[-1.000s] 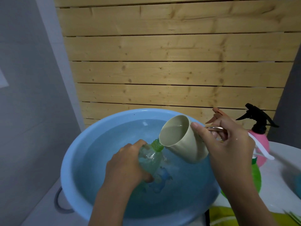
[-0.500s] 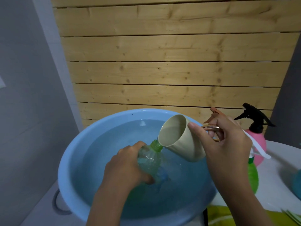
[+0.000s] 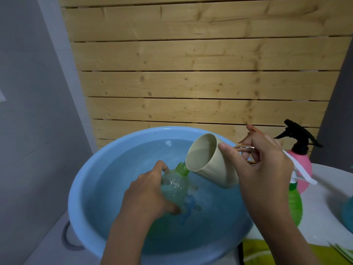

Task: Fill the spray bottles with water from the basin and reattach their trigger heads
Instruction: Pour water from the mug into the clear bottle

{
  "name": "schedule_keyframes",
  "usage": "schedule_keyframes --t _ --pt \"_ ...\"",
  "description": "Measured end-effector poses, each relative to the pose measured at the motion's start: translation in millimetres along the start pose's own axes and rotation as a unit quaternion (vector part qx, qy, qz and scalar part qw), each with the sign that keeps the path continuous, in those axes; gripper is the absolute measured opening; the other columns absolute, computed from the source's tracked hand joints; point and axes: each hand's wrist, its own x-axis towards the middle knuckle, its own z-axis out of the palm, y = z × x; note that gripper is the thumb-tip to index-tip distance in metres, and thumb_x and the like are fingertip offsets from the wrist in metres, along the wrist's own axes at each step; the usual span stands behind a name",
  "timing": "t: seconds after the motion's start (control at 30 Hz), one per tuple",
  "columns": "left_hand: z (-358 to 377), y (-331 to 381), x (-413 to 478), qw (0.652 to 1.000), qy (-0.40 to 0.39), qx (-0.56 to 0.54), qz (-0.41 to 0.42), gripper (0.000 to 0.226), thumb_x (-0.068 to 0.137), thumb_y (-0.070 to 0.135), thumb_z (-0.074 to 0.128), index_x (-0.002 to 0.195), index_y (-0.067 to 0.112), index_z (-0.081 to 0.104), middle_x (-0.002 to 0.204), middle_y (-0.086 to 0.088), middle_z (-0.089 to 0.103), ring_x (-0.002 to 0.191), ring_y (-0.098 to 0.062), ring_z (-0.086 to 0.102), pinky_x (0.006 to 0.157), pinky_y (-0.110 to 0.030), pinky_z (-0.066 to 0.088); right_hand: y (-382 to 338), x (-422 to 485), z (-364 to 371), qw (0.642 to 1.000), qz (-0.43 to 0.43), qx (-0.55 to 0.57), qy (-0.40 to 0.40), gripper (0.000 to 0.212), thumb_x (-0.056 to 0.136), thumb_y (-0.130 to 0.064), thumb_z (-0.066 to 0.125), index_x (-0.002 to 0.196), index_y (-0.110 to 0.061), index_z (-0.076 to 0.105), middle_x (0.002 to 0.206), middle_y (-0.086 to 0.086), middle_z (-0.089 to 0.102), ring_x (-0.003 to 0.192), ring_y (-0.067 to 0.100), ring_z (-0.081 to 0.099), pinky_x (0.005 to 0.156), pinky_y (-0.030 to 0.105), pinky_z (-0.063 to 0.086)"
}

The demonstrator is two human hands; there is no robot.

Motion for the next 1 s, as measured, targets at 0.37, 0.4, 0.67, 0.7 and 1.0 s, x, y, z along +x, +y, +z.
schedule_keyframes --t 0.37,0.4,0.67,0.7,1.0 --pt "0.1 -0.9 0.5 1.0 -0.02 -0.01 0.018 0.071 0.057 0.034 0.086 0.111 0.041 0.041 0.097 0.017 0.05 0.095 -0.018 0.053 0.079 -0.03 0.048 -3.6 -0.6 0.0 1.0 -0.015 0.004 -0.002 0.038 0.077 -0.026 0.078 0.063 -0.013 0.046 0.064 -0.006 0.045 0.076 0.025 0.049 0.064 0.039 0.037" --pt "0.5 -1.4 0.7 1.0 -0.021 -0.007 0.018 0.07 0.057 0.034 0.086 0.11 0.042 0.042 0.1 0.017 0.051 0.096 -0.018 0.053 0.079 -0.03 0.048 -3.6 -0.8 -0.3 1.0 -0.016 0.007 -0.004 0.038 0.077 -0.025 0.078 0.063 -0.012 0.046 0.064 -0.006 0.045 0.076 0.024 0.048 0.063 0.036 0.034" --pt "3.5 -5.0 3.2 0.999 -0.031 0.012 0.037 0.075 0.057 0.03 0.084 0.116 0.048 0.041 0.11 0.012 0.053 0.102 -0.018 0.052 0.082 -0.032 0.048 -4.5 -0.4 -1.3 0.999 -0.031 0.01 -0.008 0.039 0.077 -0.028 0.077 0.062 -0.012 0.045 0.063 -0.004 0.045 0.072 0.023 0.044 0.062 0.036 0.031" --pt "3.7 -5.1 3.4 0.999 -0.033 0.012 0.04 0.076 0.057 0.029 0.084 0.117 0.048 0.04 0.11 0.012 0.053 0.102 -0.018 0.053 0.082 -0.032 0.048 -4.3 -0.3 -1.4 0.999 -0.032 0.01 -0.01 0.039 0.077 -0.026 0.079 0.063 -0.012 0.045 0.063 -0.004 0.045 0.072 0.023 0.043 0.062 0.036 0.03" --pt "5.0 -6.9 4.5 0.998 -0.041 0.004 0.048 0.072 0.056 0.028 0.083 0.112 0.047 0.041 0.108 0.012 0.053 0.101 -0.018 0.052 0.082 -0.034 0.049 -5.7 0.6 -2.0 0.999 -0.042 0.009 -0.024 0.037 0.076 -0.026 0.078 0.064 -0.01 0.047 0.065 -0.003 0.045 0.07 0.02 0.039 0.062 0.031 0.027"
